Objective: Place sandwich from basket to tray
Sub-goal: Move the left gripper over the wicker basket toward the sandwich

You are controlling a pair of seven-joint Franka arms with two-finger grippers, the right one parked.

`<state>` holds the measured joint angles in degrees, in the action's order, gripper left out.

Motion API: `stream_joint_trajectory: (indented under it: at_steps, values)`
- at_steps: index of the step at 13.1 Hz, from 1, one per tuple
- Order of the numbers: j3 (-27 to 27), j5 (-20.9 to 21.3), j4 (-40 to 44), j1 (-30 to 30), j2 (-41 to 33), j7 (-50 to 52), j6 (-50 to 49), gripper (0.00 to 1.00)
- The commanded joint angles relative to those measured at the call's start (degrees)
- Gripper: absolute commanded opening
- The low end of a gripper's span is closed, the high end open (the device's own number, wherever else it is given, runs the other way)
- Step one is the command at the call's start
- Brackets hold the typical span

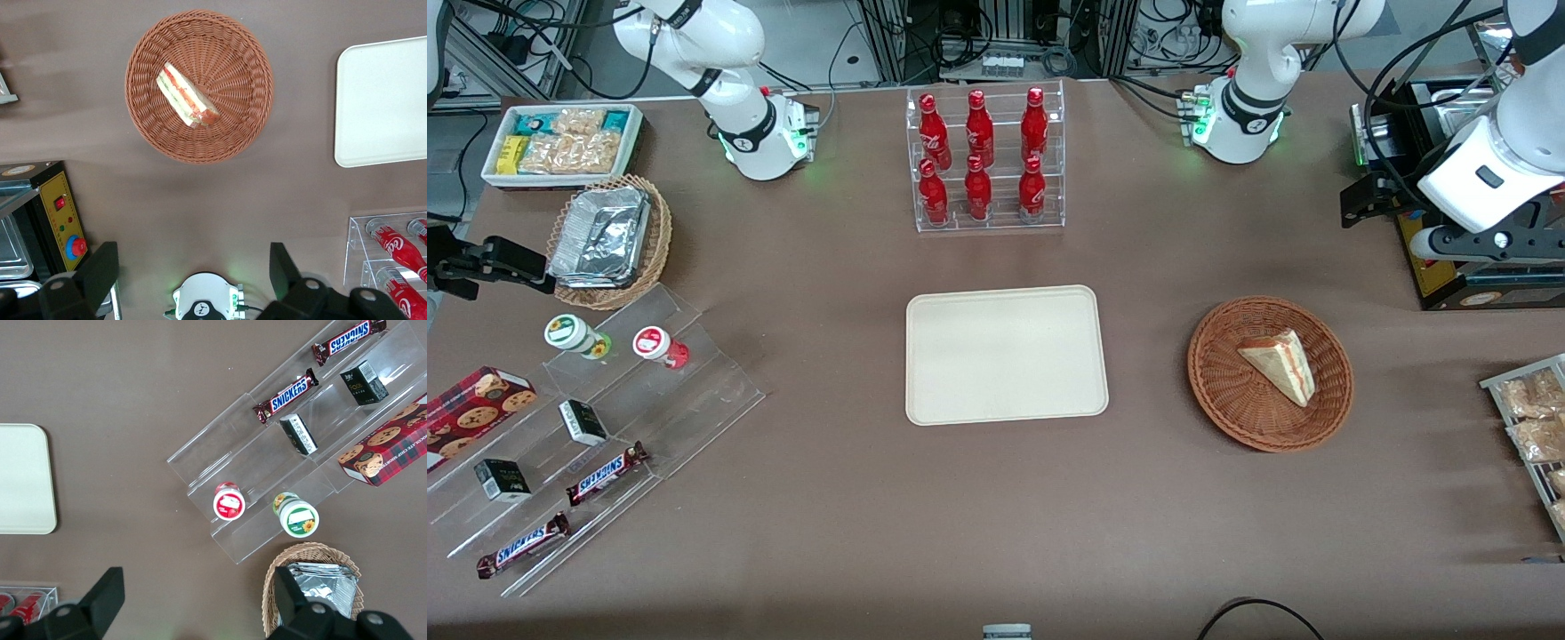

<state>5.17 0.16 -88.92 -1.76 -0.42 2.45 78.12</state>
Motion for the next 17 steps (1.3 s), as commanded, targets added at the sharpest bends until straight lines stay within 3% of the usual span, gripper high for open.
stream_joint_trajectory:
  at_steps: [1, 5, 10, 15, 17]
  values:
    - [0.10, 0.02, 0.50, -0.52, 0.16, 0.62, 0.97, 1.00]
    - [0.02, 0.11, -6.59, -0.26, -0.72, 0.63, 6.41, 1.00]
    - [-0.33, 0.37, -20.75, 0.09, -1.25, 1.15, 21.86, 1.00]
    - [-0.33, 0.55, -25.51, 1.93, 2.79, 4.40, 31.29, 1.00]
    - [-0.33, 0.46, -26.65, 2.73, 3.49, 13.66, 33.84, 1.00]
